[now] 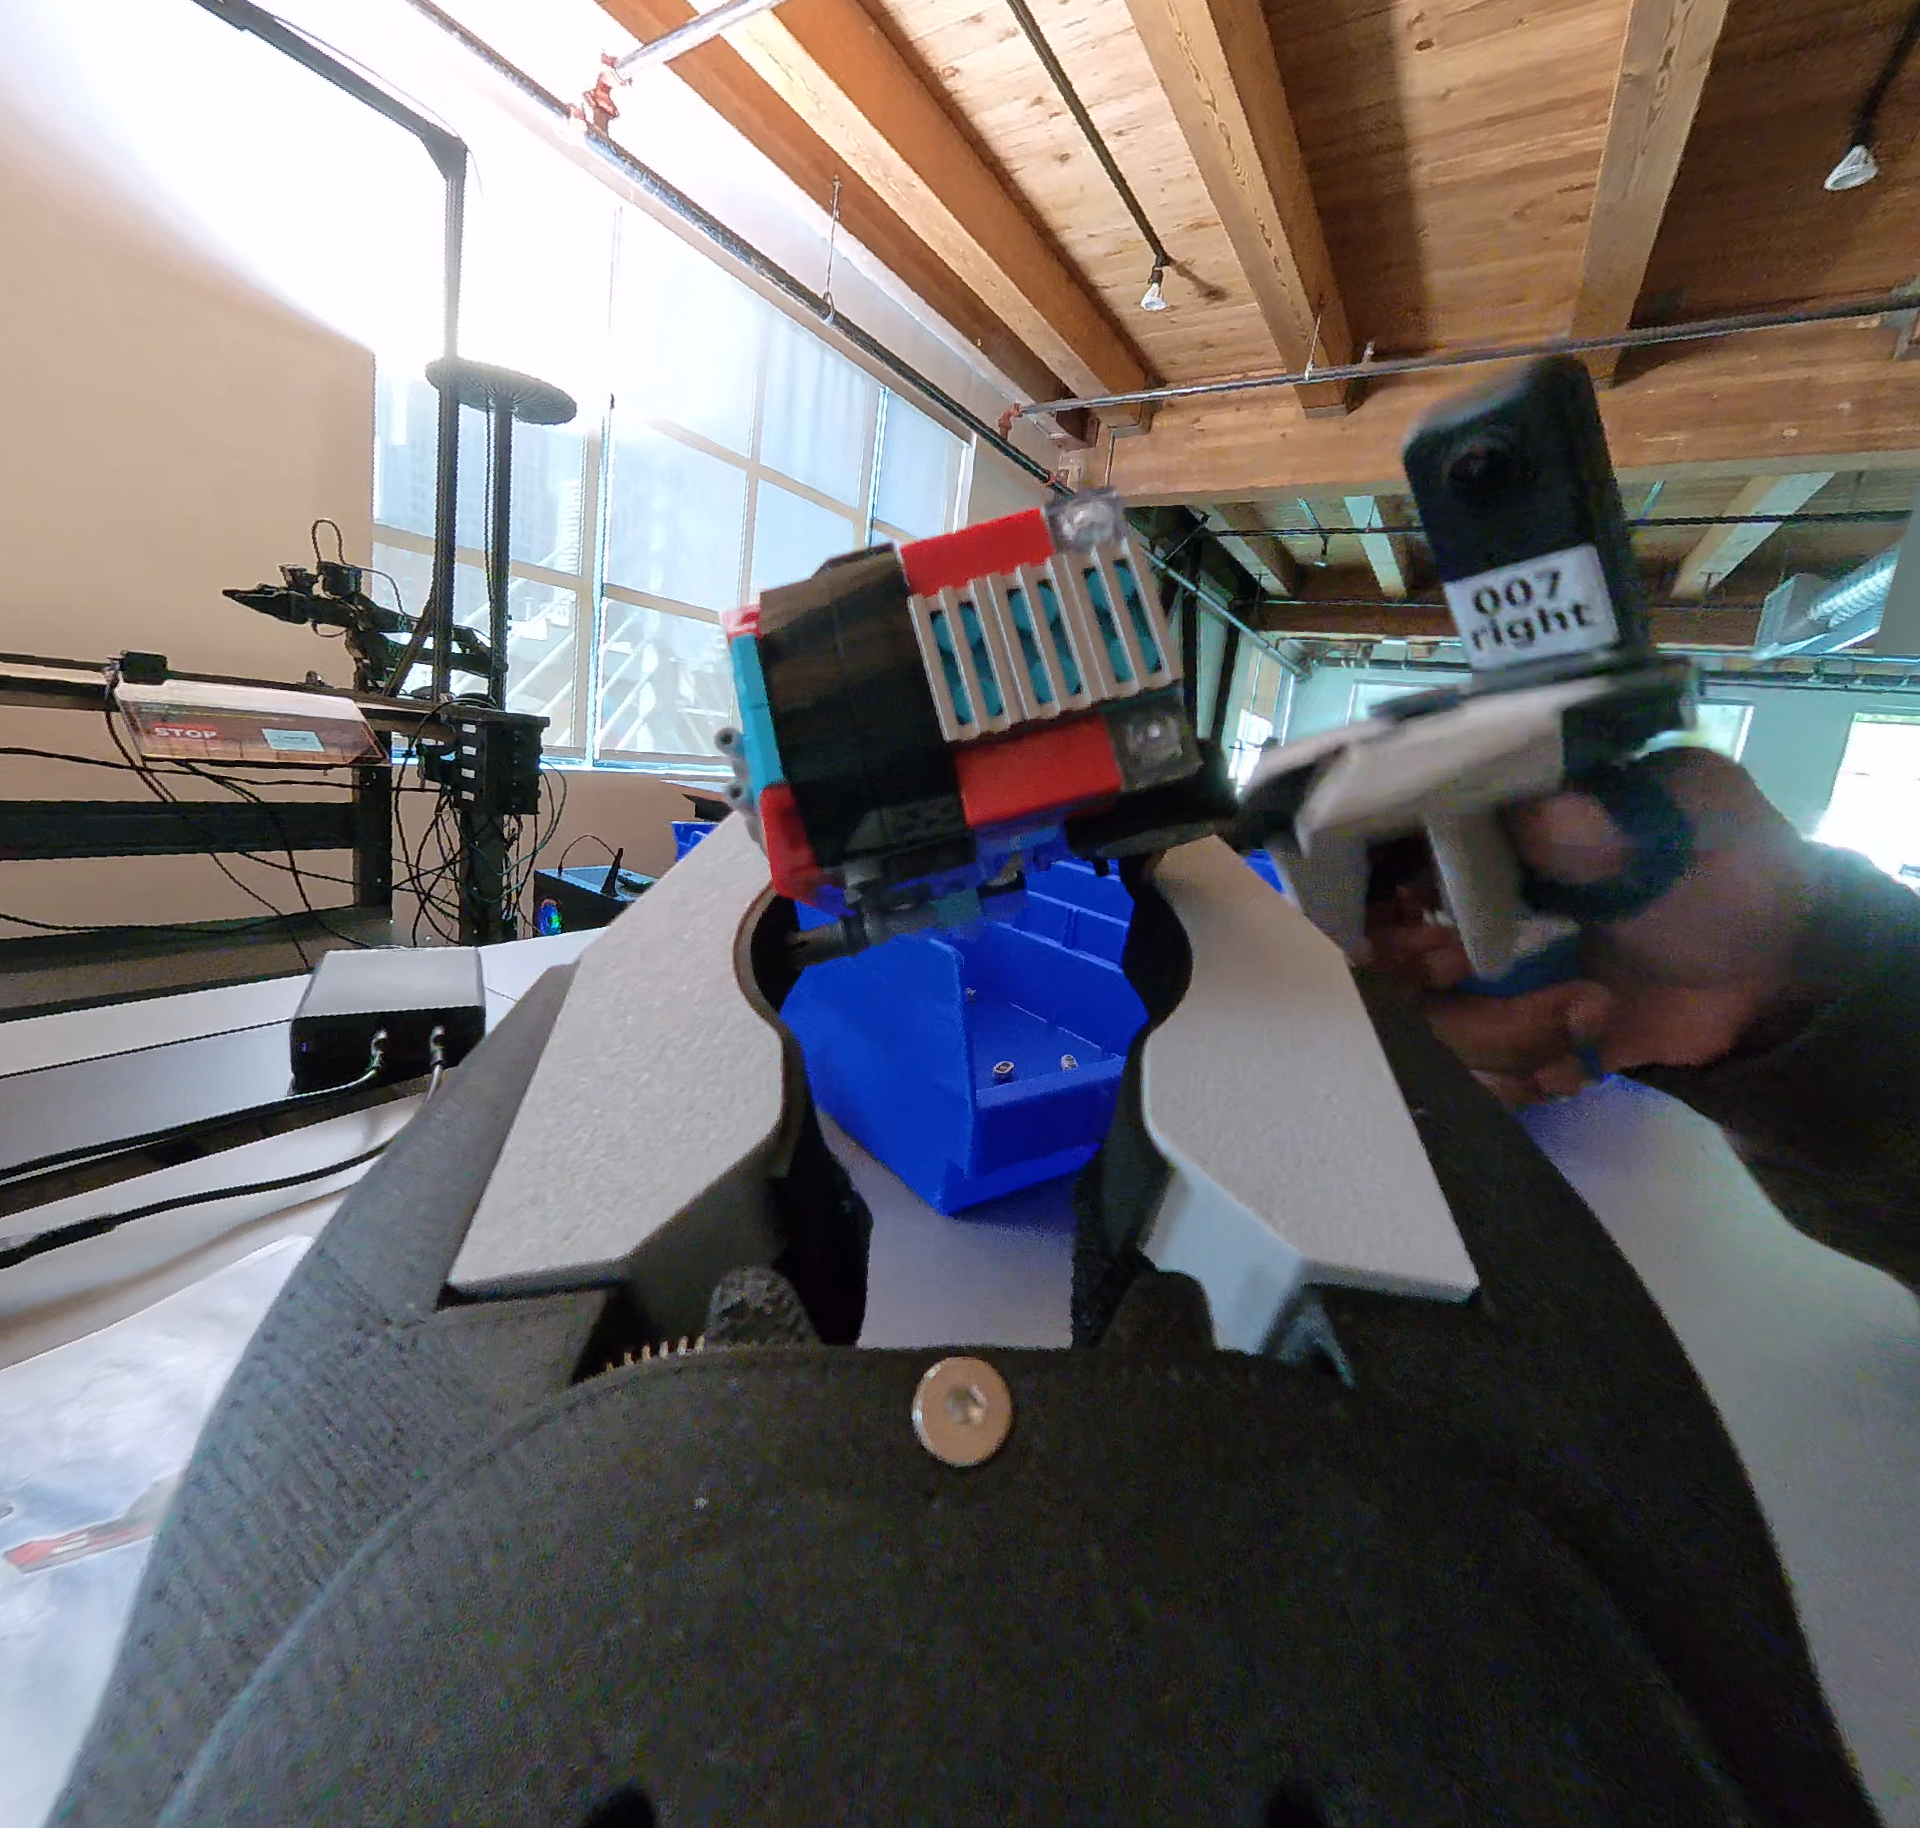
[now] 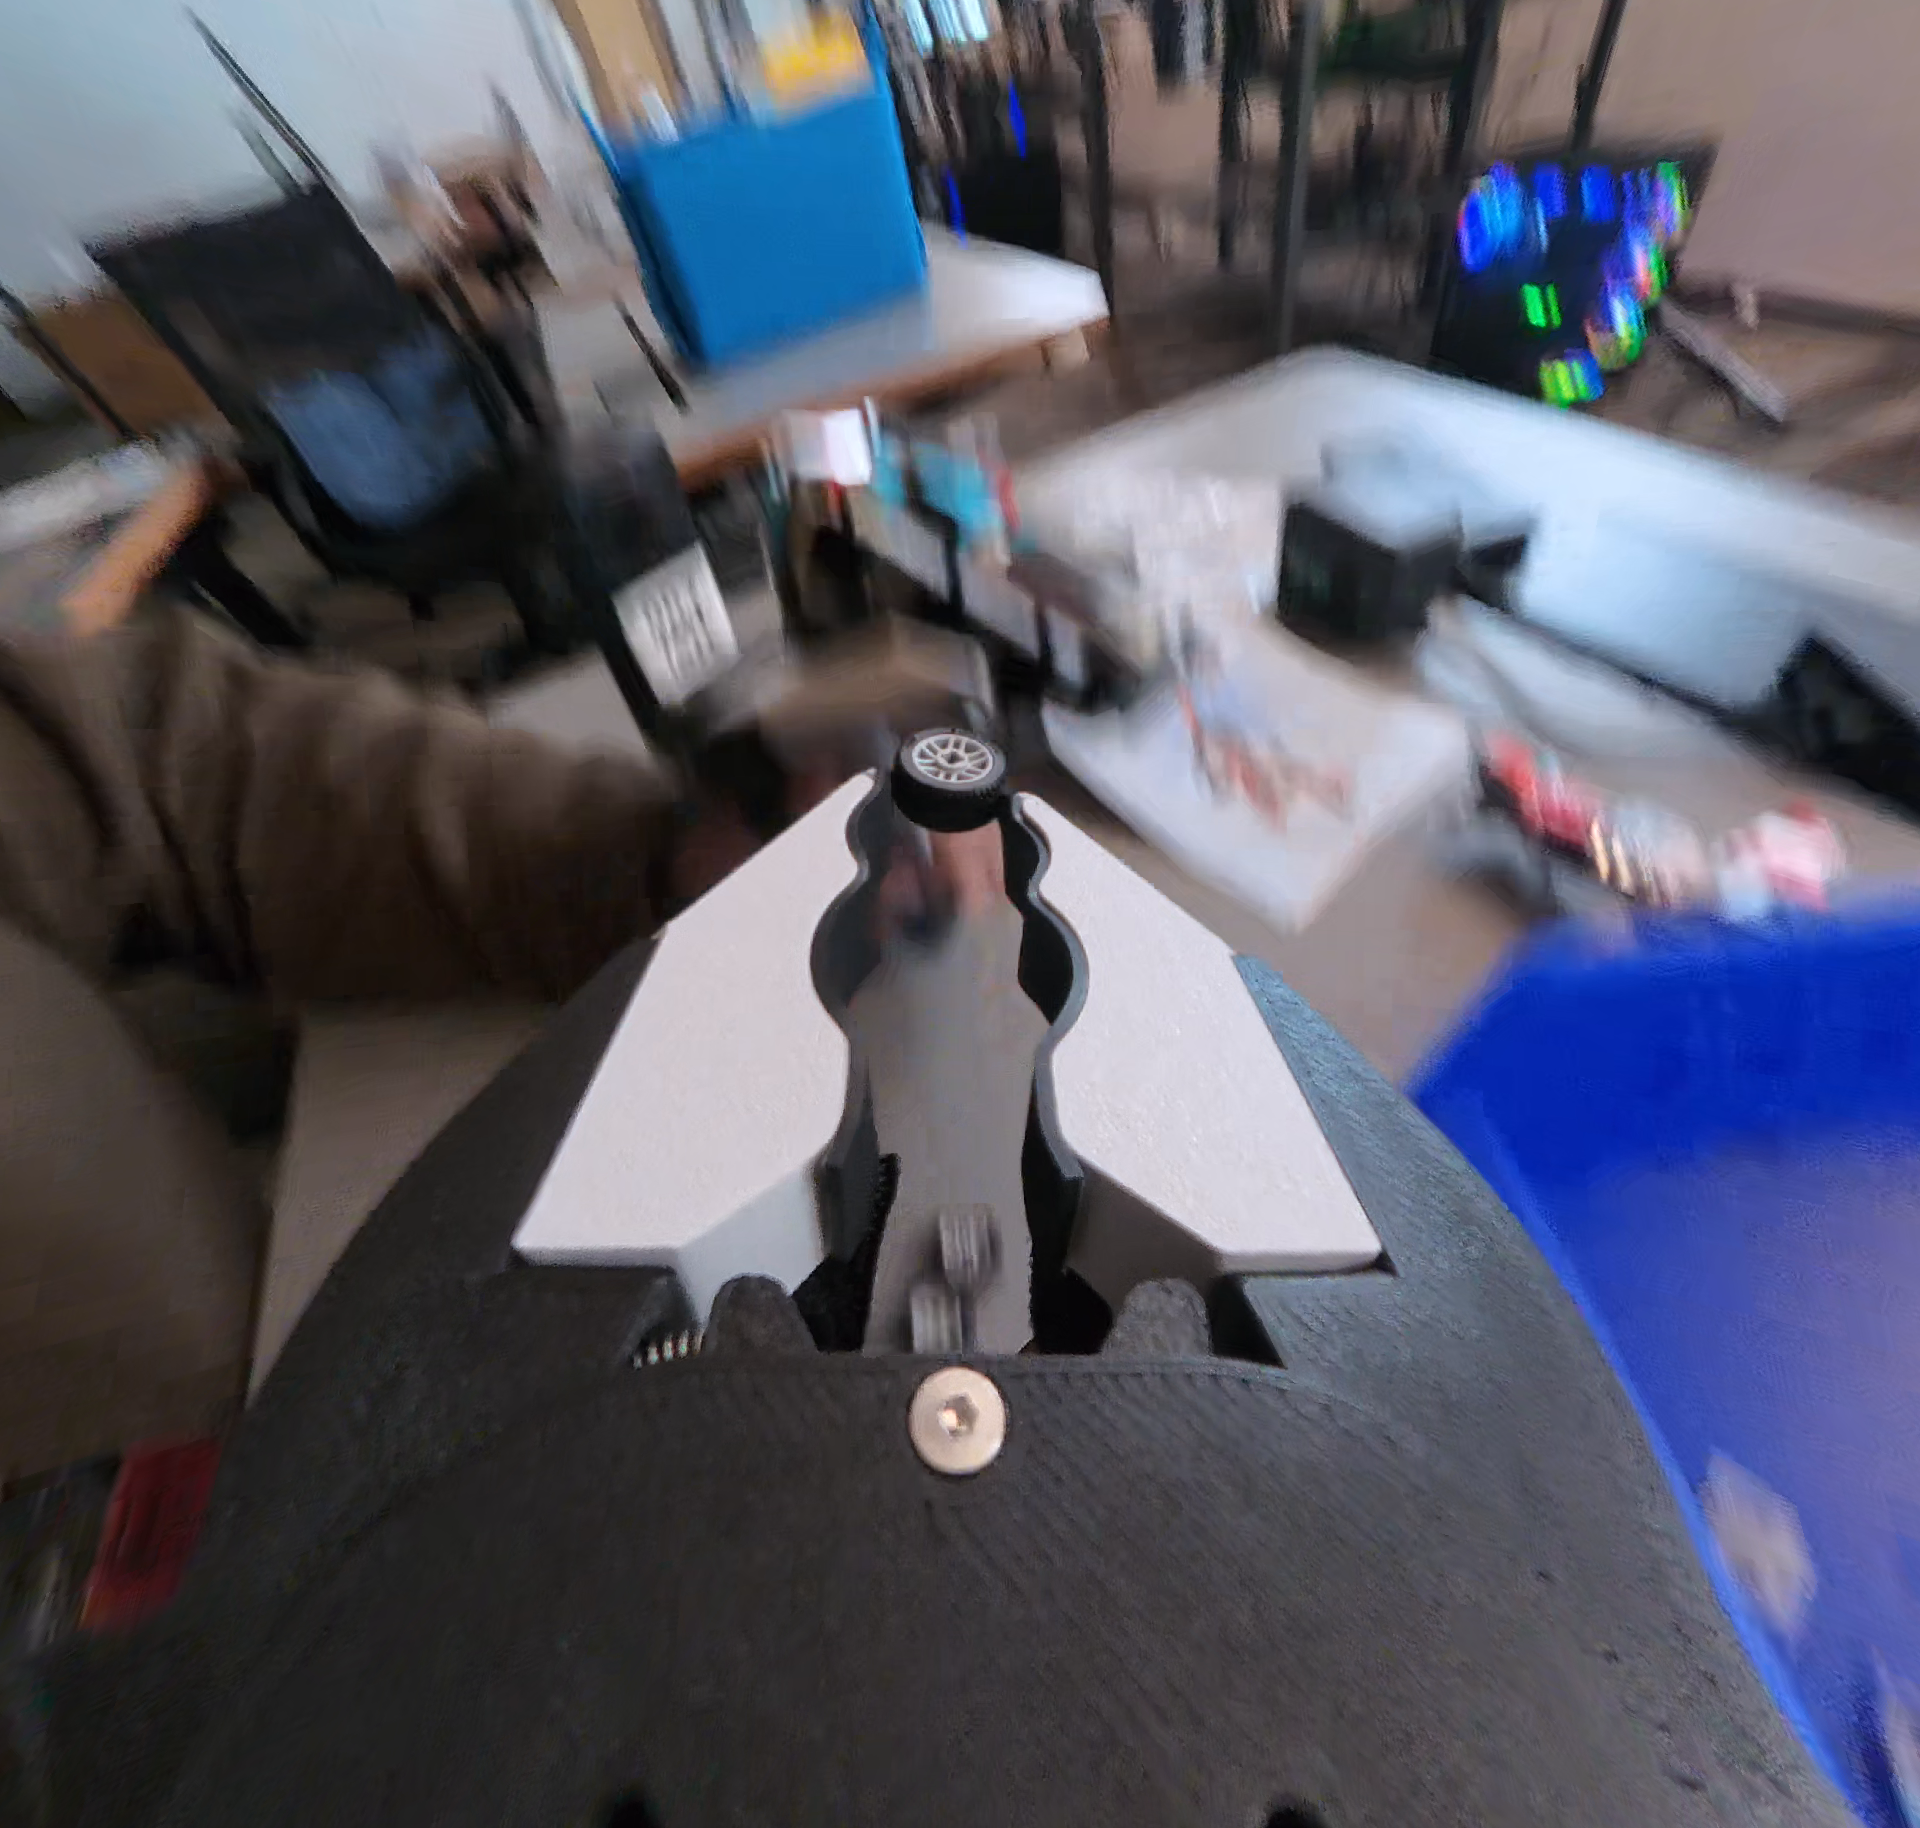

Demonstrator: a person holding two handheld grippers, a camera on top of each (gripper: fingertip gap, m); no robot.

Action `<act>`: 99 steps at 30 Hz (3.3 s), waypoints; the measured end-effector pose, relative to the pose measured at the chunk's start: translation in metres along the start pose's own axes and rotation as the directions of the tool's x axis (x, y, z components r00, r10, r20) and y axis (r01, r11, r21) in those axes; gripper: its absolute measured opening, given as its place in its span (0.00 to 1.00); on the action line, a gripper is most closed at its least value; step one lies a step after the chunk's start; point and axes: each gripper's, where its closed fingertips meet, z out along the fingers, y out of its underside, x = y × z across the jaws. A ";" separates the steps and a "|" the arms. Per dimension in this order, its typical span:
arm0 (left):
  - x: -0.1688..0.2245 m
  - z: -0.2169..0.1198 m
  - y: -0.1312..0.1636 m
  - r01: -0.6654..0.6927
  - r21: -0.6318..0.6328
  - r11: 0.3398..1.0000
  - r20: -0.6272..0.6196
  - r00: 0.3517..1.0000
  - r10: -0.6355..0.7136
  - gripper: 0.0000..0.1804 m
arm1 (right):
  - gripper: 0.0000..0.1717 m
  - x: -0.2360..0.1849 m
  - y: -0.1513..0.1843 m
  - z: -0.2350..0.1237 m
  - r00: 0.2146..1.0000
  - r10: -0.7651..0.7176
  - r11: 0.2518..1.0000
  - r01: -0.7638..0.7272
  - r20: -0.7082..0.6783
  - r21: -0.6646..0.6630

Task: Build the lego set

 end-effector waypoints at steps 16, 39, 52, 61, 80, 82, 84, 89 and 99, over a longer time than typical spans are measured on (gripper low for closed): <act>0.011 0.002 0.008 0.002 -0.041 0.999 -0.049 0.999 -0.004 0.34 | 0.15 0.017 0.189 -0.095 0.979 -0.013 0.838 -0.100 -0.203 -0.537; 0.020 0.004 0.010 0.008 -0.057 0.998 -0.100 0.995 -0.014 0.34 | 0.14 0.014 0.198 -0.112 0.986 -0.164 0.614 0.109 0.009 -0.782; 0.031 0.005 0.011 0.018 -0.061 0.998 -0.161 0.987 -0.027 0.34 | 0.13 0.011 0.136 -0.101 0.977 -0.212 0.710 0.159 0.007 -0.686; 0.065 0.005 0.023 0.060 -0.157 0.986 -0.348 0.931 -0.112 0.34 | 0.13 -0.033 -0.021 -0.051 0.933 -0.315 0.853 0.358 0.171 -0.380; 0.092 0.003 0.040 0.092 -0.294 0.951 -0.467 0.855 -0.227 0.34 | 0.13 -0.029 -0.005 -0.022 0.910 0.071 0.941 0.075 0.408 -0.330; 0.092 0.003 0.041 0.094 -0.299 0.950 -0.468 0.853 -0.232 0.34 | 0.13 -0.029 -0.004 -0.021 0.908 0.074 0.941 0.073 0.412 -0.330; 0.093 0.003 0.040 0.097 -0.301 0.949 -0.472 0.849 -0.237 0.34 | 0.13 -0.030 -0.004 -0.021 0.907 0.070 0.940 0.079 0.415 -0.332; 0.091 0.004 0.046 0.089 -0.333 0.939 -0.454 0.858 -0.242 0.34 | 0.13 -0.027 -0.001 -0.021 0.911 0.066 0.932 0.089 0.407 -0.351; 0.083 0.006 0.065 0.074 -0.423 0.903 -0.387 0.886 -0.254 0.34 | 0.13 -0.014 0.009 -0.022 0.938 0.045 0.891 0.118 0.343 -0.439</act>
